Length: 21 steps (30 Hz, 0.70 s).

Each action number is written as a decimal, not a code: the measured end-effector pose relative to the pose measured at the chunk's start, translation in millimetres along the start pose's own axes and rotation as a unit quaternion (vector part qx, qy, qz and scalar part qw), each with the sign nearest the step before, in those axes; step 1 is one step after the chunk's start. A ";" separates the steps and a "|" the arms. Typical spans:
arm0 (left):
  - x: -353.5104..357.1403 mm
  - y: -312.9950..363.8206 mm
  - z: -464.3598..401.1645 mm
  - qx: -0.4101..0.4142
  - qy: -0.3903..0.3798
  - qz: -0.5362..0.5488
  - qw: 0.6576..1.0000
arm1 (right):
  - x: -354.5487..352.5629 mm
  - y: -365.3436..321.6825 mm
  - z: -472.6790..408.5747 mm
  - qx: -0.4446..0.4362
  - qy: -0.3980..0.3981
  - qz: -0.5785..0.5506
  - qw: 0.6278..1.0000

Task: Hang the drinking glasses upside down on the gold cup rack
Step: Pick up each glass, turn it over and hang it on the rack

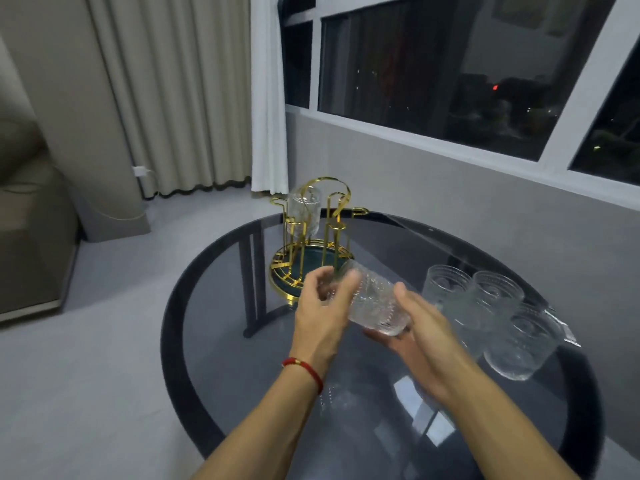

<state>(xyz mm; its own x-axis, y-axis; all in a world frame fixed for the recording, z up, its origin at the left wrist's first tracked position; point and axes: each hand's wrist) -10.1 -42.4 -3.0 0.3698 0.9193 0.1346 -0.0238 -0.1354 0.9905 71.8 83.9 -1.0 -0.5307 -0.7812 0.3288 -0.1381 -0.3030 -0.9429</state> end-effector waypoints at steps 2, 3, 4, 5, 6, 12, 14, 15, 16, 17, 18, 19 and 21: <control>-8.8 -4.5 -14.9 0.046 0.046 -0.042 0.997 | 5.0 1.2 -14.5 -0.050 0.061 0.086 0.993; -11.9 -9.9 -22.7 0.075 0.073 -0.097 0.990 | 5.7 -0.8 -20.4 -0.079 0.097 0.145 0.982; -15.7 -18.3 -31.2 0.102 0.096 -0.171 0.975 | 7.1 -3.1 -25.8 -0.114 0.125 0.198 0.965; -19.3 -28.4 -37.8 0.119 0.103 -0.262 0.952 | 7.3 -6.2 -30.3 -0.155 0.149 0.244 0.946; -22.1 -39.4 -43.0 0.119 0.096 -0.357 0.922 | 6.9 -10.4 -34.6 -0.196 0.170 0.285 0.923; -25.8 -82.9 -62.6 0.117 0.027 -0.576 0.809 | 11.7 -57.9 -87.4 -0.327 0.211 0.373 0.842; -23.9 -88.0 -66.2 0.109 0.030 -0.592 0.798 | 16.9 -75.4 -111.5 -0.330 0.203 0.376 0.842; -24.0 -89.8 -66.8 0.105 0.034 -0.598 0.794 | 20.5 -82.6 -122.7 -0.336 0.197 0.374 0.842; -24.5 -90.9 -67.3 0.104 0.037 -0.603 0.790 | 23.9 -88.5 -133.0 -0.343 0.192 0.370 0.842; -23.9 -92.2 -67.9 0.103 0.038 -0.608 0.786 | 27.4 -93.6 -143.8 -0.348 0.187 0.369 0.841; -23.2 -93.7 -68.2 0.104 0.040 -0.613 0.783 | 31.7 -97.9 -154.7 -0.351 0.180 0.369 0.842; -23.5 -94.5 -67.0 0.106 0.042 -0.617 0.779 | 37.0 -100.6 -163.8 -0.350 0.174 0.368 0.844; -23.0 -95.0 -69.1 0.108 0.042 -0.619 0.777 | 49.2 -105.2 -183.5 -0.345 0.166 0.361 0.850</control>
<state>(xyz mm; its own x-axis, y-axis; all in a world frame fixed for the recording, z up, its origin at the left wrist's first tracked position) -80.6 -25.2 -98.3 -0.0773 0.4150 -0.9065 0.4618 0.8207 0.3364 -93.2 177.5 104.7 -0.8762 -0.3960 -0.2746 -0.0729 0.6722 -0.7368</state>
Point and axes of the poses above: each hand's wrist, its own z-axis away from the middle knuckle, its own x-axis out of the palm, y = z × x, and after that the axes turned 5 degrees about -x, right-handed
